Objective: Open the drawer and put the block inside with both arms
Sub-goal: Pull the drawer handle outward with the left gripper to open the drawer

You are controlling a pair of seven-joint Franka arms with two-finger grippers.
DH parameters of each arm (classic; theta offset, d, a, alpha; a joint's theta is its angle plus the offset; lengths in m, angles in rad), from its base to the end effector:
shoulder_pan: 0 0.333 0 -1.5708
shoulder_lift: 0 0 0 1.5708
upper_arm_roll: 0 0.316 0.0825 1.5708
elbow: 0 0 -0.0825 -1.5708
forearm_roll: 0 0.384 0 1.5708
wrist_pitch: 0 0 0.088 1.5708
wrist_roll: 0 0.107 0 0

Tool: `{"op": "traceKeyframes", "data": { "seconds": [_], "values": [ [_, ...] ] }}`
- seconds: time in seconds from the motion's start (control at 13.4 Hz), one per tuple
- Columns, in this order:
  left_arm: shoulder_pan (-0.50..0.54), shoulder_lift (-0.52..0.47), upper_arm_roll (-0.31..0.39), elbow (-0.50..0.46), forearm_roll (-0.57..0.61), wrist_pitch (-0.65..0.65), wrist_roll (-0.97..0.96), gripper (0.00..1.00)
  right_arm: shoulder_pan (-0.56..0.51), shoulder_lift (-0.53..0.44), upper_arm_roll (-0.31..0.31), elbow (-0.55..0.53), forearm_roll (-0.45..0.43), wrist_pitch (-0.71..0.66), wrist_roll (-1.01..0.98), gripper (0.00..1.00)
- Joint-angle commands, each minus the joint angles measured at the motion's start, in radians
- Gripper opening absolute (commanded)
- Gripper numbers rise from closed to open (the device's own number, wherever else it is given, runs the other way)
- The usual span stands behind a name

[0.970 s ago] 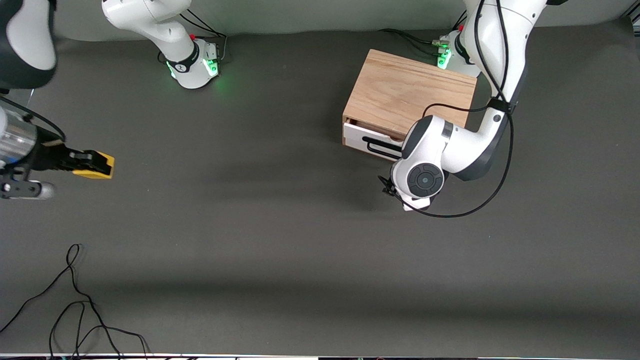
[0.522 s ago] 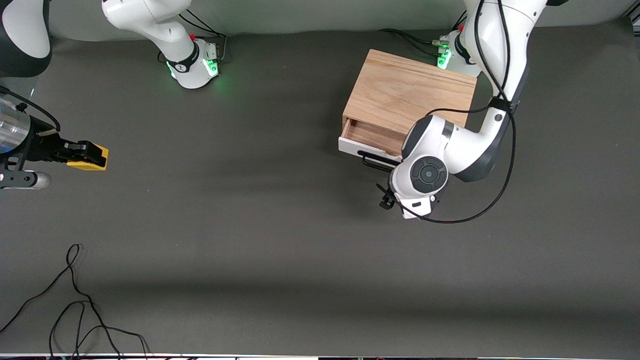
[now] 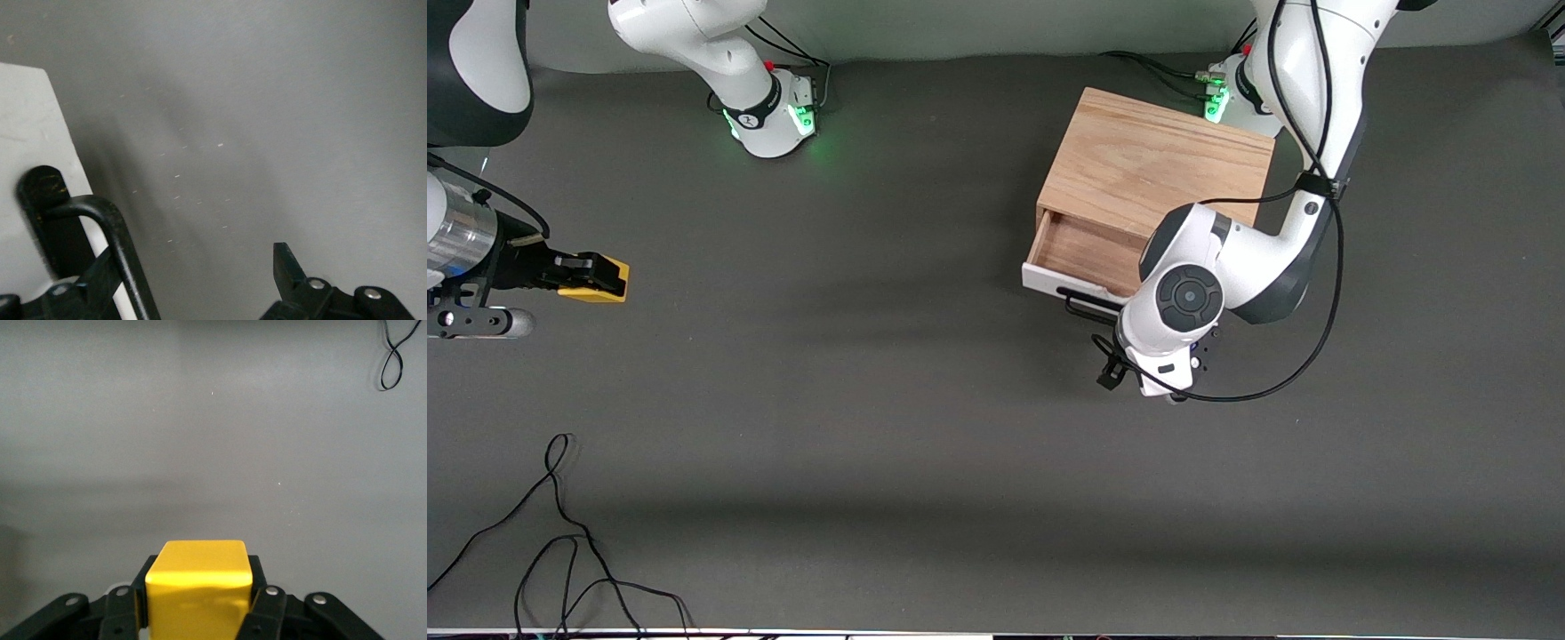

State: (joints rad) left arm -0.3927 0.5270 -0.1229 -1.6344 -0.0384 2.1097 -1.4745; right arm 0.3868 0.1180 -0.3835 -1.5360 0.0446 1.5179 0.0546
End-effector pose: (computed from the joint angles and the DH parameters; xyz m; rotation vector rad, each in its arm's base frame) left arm 0.5934 -0.3271 0.3103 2.7477 1.4912 -0.1652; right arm 0.5792 0.0189 0.5740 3.1309 -0.0817 -0.1999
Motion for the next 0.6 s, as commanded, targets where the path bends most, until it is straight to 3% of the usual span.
{"op": "traceKeyframes", "data": {
  "seconds": [0.0,0.22,0.52],
  "values": [
    [-0.009,0.011,0.009,0.044,0.031,0.070,0.005,1.00,0.011,-0.018,0.002,-0.021,-0.018,0.021,0.001,0.33],
    [-0.011,0.010,0.009,0.050,0.031,0.095,0.005,1.00,0.009,-0.023,0.002,-0.051,-0.018,0.047,0.001,0.33],
    [-0.008,-0.028,0.008,0.161,0.029,0.069,-0.001,1.00,0.009,-0.024,0.003,-0.078,-0.018,0.074,0.002,0.33]
  ]
}}
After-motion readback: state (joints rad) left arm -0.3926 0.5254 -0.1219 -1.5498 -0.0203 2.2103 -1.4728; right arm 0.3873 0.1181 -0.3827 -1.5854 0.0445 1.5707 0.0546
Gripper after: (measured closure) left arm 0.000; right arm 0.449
